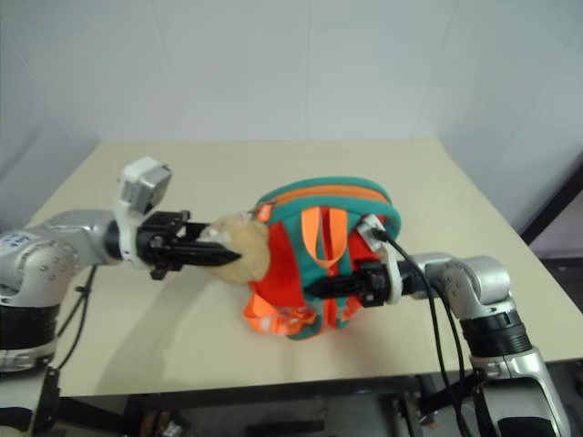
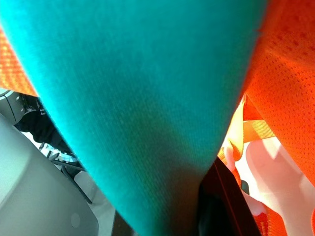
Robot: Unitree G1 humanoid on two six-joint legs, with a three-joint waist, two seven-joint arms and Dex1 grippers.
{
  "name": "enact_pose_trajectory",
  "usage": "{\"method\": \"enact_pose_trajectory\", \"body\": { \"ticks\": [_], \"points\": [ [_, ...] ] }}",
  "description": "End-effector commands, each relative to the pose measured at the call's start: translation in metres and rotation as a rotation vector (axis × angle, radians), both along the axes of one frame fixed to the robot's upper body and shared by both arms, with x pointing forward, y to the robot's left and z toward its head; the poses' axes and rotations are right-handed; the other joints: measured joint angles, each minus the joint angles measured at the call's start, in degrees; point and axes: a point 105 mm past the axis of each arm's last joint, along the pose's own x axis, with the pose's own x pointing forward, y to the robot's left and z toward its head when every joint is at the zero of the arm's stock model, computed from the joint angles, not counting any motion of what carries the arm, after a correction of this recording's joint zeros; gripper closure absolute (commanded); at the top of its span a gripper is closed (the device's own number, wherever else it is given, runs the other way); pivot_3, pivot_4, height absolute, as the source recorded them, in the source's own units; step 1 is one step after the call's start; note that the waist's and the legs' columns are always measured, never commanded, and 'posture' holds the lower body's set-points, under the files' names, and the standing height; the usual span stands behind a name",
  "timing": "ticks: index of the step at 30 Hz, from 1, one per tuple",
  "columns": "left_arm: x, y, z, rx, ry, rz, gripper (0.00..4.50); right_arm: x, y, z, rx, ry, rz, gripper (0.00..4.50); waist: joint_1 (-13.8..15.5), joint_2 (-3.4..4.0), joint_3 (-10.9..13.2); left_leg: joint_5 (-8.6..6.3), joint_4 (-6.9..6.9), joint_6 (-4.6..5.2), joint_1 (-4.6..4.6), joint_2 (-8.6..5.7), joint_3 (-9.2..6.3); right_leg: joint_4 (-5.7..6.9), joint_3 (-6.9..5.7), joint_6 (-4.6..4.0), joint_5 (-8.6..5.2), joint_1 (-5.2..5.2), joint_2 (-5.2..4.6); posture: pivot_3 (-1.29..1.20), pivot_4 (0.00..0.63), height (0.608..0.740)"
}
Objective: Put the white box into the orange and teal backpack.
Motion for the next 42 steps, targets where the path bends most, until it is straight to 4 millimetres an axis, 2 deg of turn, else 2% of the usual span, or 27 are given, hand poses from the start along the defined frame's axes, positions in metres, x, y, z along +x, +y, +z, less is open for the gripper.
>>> {"method": "enact_pose_trajectory", "body": {
  "ticks": [1, 3, 6, 9, 10, 13, 21, 25, 29, 33, 35, 39, 42],
  "points": [
    [0.007, 0.028, 0.016, 0.014, -0.052, 0.091, 2.8, -0.003, 0.001, 0.008, 0.027, -0.028, 0.018, 4.41, 0.0, 0.0, 0.0, 0.0, -0.01, 0.0, 0.0, 0.0, 0.0, 0.0, 0.0, 0.0, 0.0, 0.0, 0.0, 0.0, 0.15, 0.74],
    [0.014, 0.043, 0.014, 0.017, -0.018, 0.149, 2.8, -0.003, 0.001, 0.007, 0.028, -0.027, 0.017, 4.41, 0.1, 0.0, 0.0, 0.0, -0.01, 0.0, -0.01, 0.0, 0.01, -0.03, 0.0, -0.01, 0.0, 0.0, -0.01, 0.0, 0.15, 0.74],
    [0.019, 0.052, 0.009, 0.027, 0.01, 0.186, 2.8, -0.003, 0.001, 0.007, 0.03, -0.027, 0.017, 4.41, 0.1, 0.0, 0.0, -0.02, -0.03, 0.01, -0.02, 0.0, 0.02, -0.05, 0.0, -0.01, -0.01, 0.0, -0.01, 0.0, 0.15, 0.74],
    [0.027, 0.062, -0.013, 0.031, 0.108, 0.239, 2.8, -0.003, 0.001, 0.007, 0.032, -0.026, 0.014, 4.41, 0.0, 0.0, 0.0, -0.02, -0.08, 0.01, -0.01, 0.0, 0.04, -0.08, -0.01, -0.02, -0.01, -0.01, -0.01, 0.0, 0.15, 0.74],
    [0.03, 0.064, -0.027, 0.052, 0.154, 0.256, 2.8, -0.003, 0.001, 0.007, 0.033, -0.026, 0.014, 4.41, -0.1, 0.0, 0.0, -0.02, -0.11, 0.01, 0.01, 0.01, 0.06, -0.08, 0.01, -0.02, -0.01, -0.01, -0.01, 0.0, 0.15, 0.74],
    [0.033, 0.061, -0.064, 0.113, 0.243, 0.275, 2.8, -0.003, 0.002, 0.007, 0.035, -0.025, 0.014, 4.41, -0.1, 0.01, 0.0, -0.02, -0.17, 0.01, 0.04, 0.04, 0.1, -0.06, 0.03, -0.04, -0.02, -0.03, 0.01, 0.0, 0.15, 0.74],
    [0.052, 0.051, -0.103, 0.133, 0.269, 0.338, 2.8, -0.004, 0.003, 0.008, 0.04, -0.021, 0.017, 4.41, 0.1, -0.02, 0.0, -0.02, -0.11, 0.01, 0.03, 0.06, 0.11, -0.02, 0.02, -0.06, -0.03, -0.05, 0.02, 0.0, 0.15, 0.74],
    [0.058, 0.042, -0.116, 0.146, 0.208, 0.348, 2.8, -0.005, 0.004, 0.008, 0.047, -0.019, 0.018, 4.41, 0.1, -0.02, 0.0, -0.02, -0.09, 0.01, 0.01, 0.06, 0.11, -0.01, 0.02, -0.06, -0.03, -0.05, 0.02, 0.0, 0.15, 0.74],
    [0.053, 0.042, -0.125, 0.157, 0.157, 0.34, 2.8, -0.006, 0.004, 0.007, 0.048, -0.031, 0.012, 4.41, 0.1, -0.02, 0.0, -0.02, -0.11, 0.01, 0.03, 0.07, 0.12, 0.0, 0.04, -0.06, -0.03, -0.05, 0.02, 0.0, 0.15, 0.74],
    [0.049, 0.052, -0.118, 0.156, 0.03, 0.37, 2.8, -0.001, 0.003, 0.006, 0.009, -0.161, -0.052, 4.41, 0.1, -0.02, 0.0, -0.03, -0.1, 0.0, 0.03, 0.07, 0.14, -0.02, 0.05, -0.06, -0.03, -0.05, 0.01, 0.0, 0.15, 0.74],
    [0.05, 0.059, -0.113, 0.168, -0.026, 0.419, 2.11, 0.001, 0.002, 0.004, -0.023, -0.247, -0.076, 3.67, 0.1, -0.02, 0.0, -0.03, -0.1, 0.0, 0.03, 0.07, 0.14, -0.01, 0.05, -0.06, -0.03, -0.05, 0.01, 0.0, 0.15, 0.74],
    [0.037, 0.064, -0.106, 0.228, -0.104, 0.395, 0.83, -0.004, 0.001, 0.01, -0.006, -0.347, -0.093, 2.31, 0.0, -0.02, 0.0, -0.03, -0.12, -0.01, 0.03, 0.07, 0.15, -0.02, 0.05, -0.06, -0.02, -0.05, 0.01, 0.0, 0.15, 0.74],
    [0.028, 0.068, -0.1, 0.241, -0.147, 0.389, 0.01, -0.005, -0.008, 0.008, -0.062, -0.453, -0.11, 1.38, 0.2, -0.02, 0.0, -0.04, -0.15, -0.02, 0.03, 0.08, 0.17, -0.06, 0.06, -0.06, -0.02, -0.06, 0.01, 0.0, 0.15, 0.74]
  ]
}}
